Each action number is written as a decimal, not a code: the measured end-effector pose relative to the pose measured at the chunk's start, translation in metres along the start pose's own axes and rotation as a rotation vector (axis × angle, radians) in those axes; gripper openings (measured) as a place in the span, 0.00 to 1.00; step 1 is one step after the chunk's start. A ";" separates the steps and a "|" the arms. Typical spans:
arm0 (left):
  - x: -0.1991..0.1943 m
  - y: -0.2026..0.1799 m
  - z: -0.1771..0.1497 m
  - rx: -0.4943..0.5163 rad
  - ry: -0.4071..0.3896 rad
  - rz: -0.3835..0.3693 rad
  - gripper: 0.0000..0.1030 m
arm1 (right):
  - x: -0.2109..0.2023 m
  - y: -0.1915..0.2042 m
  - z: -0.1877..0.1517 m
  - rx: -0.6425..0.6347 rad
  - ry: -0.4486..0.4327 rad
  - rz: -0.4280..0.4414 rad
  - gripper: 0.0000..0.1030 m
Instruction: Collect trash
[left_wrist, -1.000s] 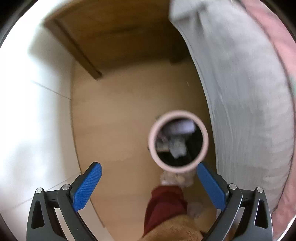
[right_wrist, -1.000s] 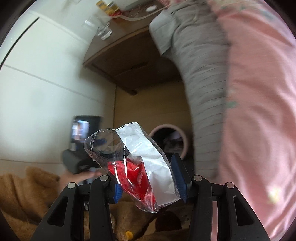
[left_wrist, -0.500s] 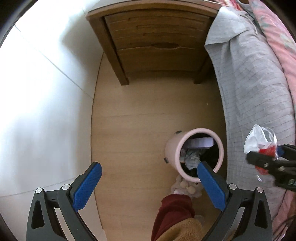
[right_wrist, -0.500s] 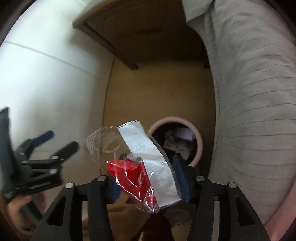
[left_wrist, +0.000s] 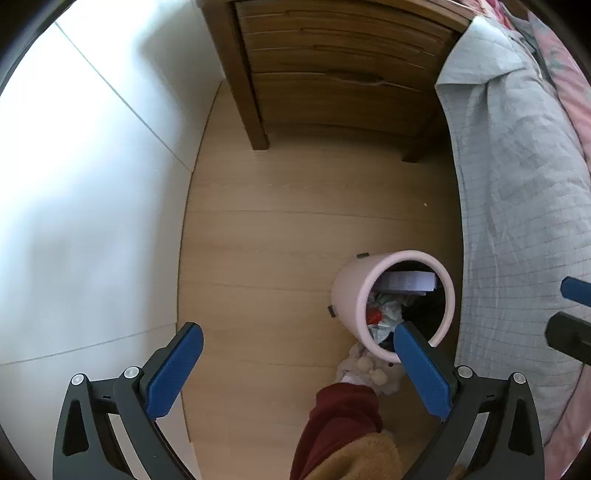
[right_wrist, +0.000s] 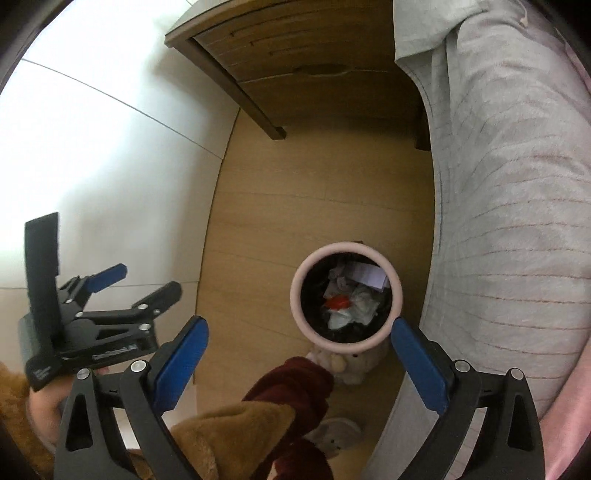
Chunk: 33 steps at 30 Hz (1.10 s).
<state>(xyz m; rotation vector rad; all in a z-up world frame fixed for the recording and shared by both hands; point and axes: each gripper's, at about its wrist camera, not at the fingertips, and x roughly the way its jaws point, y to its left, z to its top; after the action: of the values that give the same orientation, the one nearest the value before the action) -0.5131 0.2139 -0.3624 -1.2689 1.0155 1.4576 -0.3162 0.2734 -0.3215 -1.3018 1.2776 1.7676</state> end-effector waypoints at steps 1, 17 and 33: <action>0.000 0.000 0.000 0.005 -0.003 -0.004 1.00 | -0.003 0.001 -0.001 -0.003 -0.007 -0.004 0.96; -0.071 -0.035 -0.002 0.099 -0.354 -0.104 1.00 | -0.078 -0.007 -0.047 -0.089 -0.426 -0.102 0.96; -0.134 -0.054 -0.061 0.118 -0.697 -0.078 1.00 | -0.109 -0.031 -0.126 -0.007 -0.812 -0.120 0.96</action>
<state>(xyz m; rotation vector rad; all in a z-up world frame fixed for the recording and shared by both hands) -0.4411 0.1514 -0.2379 -0.6204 0.5608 1.5828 -0.2053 0.1759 -0.2384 -0.5218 0.7085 1.9043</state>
